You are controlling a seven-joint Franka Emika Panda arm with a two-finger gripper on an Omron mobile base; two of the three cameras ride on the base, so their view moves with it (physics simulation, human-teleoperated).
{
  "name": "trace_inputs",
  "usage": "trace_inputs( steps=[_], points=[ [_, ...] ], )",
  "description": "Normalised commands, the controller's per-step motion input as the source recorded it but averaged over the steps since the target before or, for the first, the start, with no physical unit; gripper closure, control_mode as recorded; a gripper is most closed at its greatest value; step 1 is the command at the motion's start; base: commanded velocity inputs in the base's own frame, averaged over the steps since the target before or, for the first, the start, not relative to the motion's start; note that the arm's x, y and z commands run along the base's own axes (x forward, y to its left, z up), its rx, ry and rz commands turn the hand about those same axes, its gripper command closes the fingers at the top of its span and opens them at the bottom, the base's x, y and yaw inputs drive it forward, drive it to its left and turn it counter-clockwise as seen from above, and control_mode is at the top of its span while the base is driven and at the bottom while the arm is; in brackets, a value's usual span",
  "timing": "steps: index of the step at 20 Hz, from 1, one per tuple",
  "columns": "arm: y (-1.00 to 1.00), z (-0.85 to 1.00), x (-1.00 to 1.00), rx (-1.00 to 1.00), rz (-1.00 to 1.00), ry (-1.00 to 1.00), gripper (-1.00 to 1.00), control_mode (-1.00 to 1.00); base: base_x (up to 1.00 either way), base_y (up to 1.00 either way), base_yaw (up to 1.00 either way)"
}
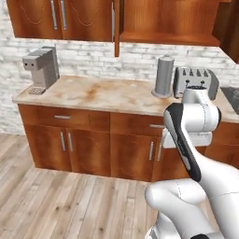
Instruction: Pick up the dish brush and dish brush from the sink, and place them back in the cabinet, and close the cabinet doors.
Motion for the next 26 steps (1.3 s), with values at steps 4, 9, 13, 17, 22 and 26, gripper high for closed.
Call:
trace_inputs(
  steps=[4,9,13,17,22,26],
  points=[
    [0.0,0.0,0.0,0.0,0.0,0.0,1.0,1.0,0.48,0.43,-0.37],
    [0.0,0.0,0.0,0.0,0.0,0.0,1.0,1.0,0.38,0.46,-0.41],
    [0.0,0.0,0.0,0.0,0.0,0.0,1.0,1.0,0.49,0.45,-0.42],
    [0.0,0.0,0.0,0.0,0.0,0.0,1.0,1.0,0.69,0.09,-0.3],
    [0.0,0.0,0.0,0.0,0.0,0.0,1.0,1.0,0.8,0.0,-0.07],
    [0.0,0.0,0.0,0.0,0.0,0.0,1.0,1.0,0.6,0.0,0.0]
  ],
)
